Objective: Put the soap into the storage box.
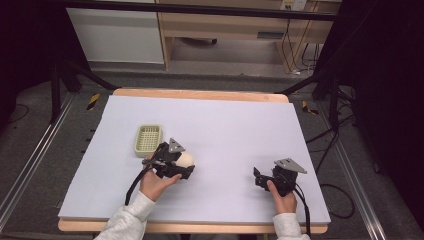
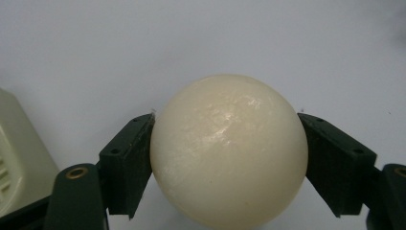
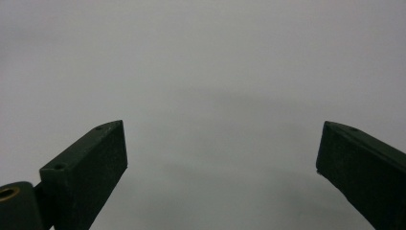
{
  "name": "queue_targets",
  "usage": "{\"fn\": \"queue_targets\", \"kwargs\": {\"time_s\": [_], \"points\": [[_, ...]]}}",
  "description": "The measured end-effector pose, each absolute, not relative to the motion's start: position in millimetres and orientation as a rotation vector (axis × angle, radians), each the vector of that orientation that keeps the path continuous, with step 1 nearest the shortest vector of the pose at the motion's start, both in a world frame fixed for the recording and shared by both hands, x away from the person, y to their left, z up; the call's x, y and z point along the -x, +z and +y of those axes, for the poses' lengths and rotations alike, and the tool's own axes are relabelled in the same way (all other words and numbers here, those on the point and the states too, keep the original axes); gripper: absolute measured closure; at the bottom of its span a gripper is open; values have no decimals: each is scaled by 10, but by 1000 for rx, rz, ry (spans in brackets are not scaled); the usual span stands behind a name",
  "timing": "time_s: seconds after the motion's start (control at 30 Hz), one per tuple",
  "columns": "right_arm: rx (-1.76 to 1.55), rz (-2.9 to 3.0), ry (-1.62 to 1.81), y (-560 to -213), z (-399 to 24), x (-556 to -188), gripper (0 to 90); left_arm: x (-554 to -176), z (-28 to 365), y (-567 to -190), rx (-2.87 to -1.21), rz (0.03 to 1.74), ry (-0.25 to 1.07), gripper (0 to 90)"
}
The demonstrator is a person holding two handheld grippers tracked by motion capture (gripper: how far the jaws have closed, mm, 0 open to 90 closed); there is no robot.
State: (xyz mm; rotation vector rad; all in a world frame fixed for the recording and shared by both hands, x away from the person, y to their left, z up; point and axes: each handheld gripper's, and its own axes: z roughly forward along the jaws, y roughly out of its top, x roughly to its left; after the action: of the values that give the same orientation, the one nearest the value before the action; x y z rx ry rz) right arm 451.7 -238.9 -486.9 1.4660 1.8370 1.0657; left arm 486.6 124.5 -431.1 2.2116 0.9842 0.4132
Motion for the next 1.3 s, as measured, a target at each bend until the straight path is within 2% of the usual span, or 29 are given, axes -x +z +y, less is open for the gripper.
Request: {"fn": "queue_targets", "kwargs": {"time_s": [1.3], "points": [[-1470, 1837, 1064, -4871, -2391, -4520, 39, -5113, 1830, -4081, -2091, 1136, 484, 241]]}}
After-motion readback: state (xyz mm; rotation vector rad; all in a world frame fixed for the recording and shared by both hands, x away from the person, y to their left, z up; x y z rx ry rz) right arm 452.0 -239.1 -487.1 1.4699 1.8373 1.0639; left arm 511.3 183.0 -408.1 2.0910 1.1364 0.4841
